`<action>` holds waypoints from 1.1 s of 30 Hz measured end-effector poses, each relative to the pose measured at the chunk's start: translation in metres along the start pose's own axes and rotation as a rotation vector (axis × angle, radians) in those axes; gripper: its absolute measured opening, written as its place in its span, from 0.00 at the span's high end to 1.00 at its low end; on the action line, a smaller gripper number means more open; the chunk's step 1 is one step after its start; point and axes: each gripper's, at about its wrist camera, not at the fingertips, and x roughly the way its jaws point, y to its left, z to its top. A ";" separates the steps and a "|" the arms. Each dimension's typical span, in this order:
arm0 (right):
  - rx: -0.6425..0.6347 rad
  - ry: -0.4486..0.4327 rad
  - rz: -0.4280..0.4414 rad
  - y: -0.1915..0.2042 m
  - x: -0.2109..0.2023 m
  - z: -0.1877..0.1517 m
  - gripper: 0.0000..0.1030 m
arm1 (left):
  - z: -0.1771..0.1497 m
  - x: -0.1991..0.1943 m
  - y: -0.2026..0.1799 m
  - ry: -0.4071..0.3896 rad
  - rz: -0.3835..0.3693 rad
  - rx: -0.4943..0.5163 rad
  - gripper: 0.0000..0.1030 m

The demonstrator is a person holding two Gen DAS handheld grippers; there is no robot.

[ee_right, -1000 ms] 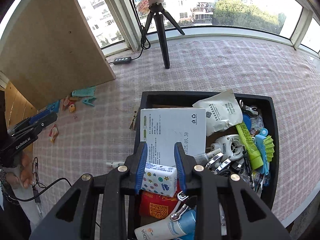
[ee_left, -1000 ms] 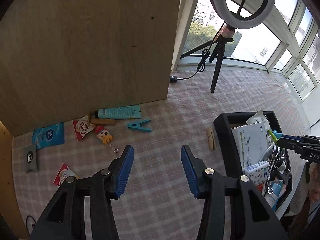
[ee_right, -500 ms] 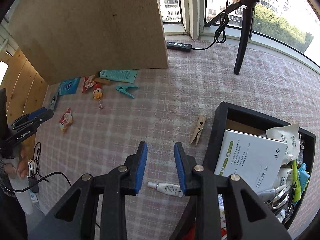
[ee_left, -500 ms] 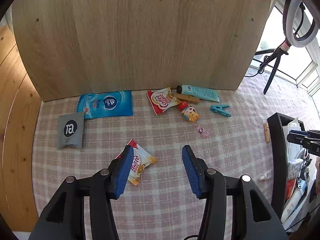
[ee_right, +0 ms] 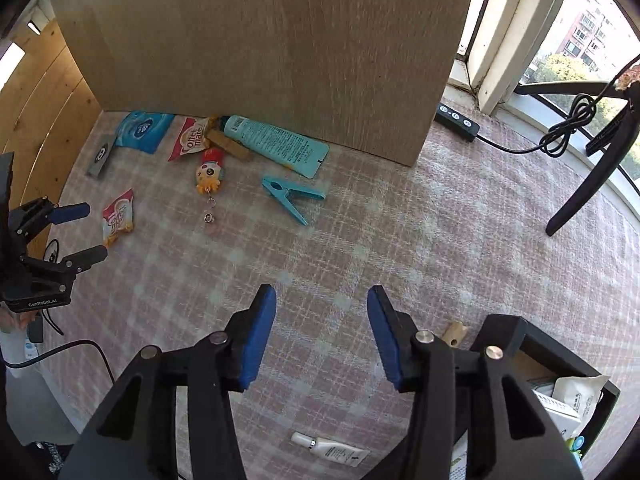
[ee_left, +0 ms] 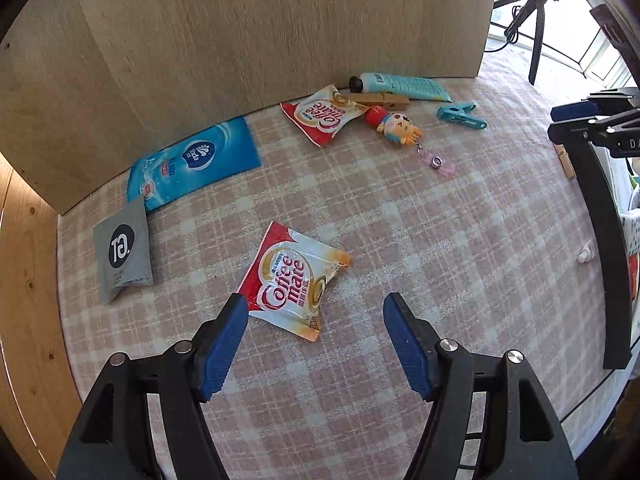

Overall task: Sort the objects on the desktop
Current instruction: 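Move both tools back toward the Coffee-mate sachet and blue clothespin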

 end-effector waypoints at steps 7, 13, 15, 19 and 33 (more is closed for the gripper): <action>-0.144 0.021 -0.006 0.019 0.028 0.028 0.51 | 0.006 0.015 0.002 0.021 0.022 0.045 0.34; -0.222 0.012 -0.028 0.028 0.051 0.050 0.47 | 0.013 0.025 0.004 0.043 0.003 0.083 0.34; -0.232 0.013 -0.024 0.029 0.056 0.055 0.47 | 0.013 0.030 0.002 0.054 0.002 0.095 0.34; -0.241 0.027 -0.014 0.030 0.066 0.062 0.47 | 0.017 0.034 0.005 0.050 -0.020 0.089 0.29; -0.123 0.079 -0.001 0.019 0.073 0.062 0.70 | 0.039 0.038 0.022 0.068 -0.040 0.058 0.39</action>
